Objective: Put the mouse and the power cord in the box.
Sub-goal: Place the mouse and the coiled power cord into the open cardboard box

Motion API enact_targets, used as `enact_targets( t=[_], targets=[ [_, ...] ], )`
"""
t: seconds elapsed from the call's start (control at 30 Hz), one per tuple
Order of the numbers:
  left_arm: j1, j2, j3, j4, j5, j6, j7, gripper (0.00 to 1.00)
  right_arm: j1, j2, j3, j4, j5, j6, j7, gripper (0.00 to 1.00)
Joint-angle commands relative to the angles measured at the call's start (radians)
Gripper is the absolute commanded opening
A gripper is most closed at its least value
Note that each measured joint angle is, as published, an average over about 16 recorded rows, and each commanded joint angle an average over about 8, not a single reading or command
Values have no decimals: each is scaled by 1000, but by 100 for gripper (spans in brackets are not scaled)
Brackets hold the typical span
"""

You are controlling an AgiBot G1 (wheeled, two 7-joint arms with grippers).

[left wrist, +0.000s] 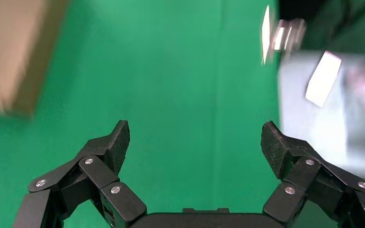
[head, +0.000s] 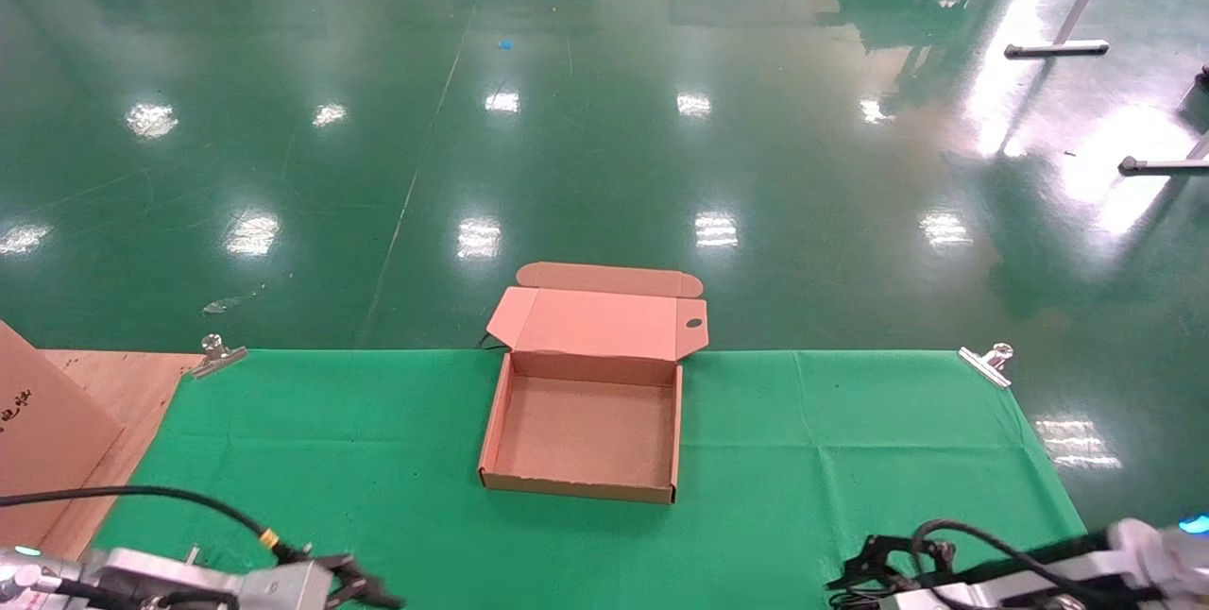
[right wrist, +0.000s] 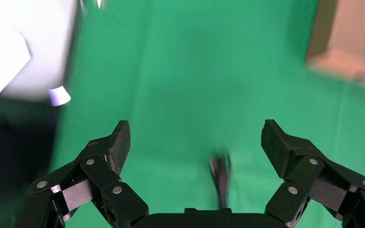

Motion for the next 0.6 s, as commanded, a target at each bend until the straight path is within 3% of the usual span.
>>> enact_targets(
  t=[0.03, 0.3, 0.6],
  targets=[
    [-29, 8, 40, 36, 90, -3, 40, 100, 41, -26, -51, 0, -113, 5, -17, 100],
    [-96, 64, 119, 225, 303, -102, 194, 100, 42, -126, -132, -109, -336, 150, -119, 100],
    [-144, 133, 133, 478, 356, -208, 342, 100, 42, -244, -183, -365, -457, 309, -244, 100]
  ],
)
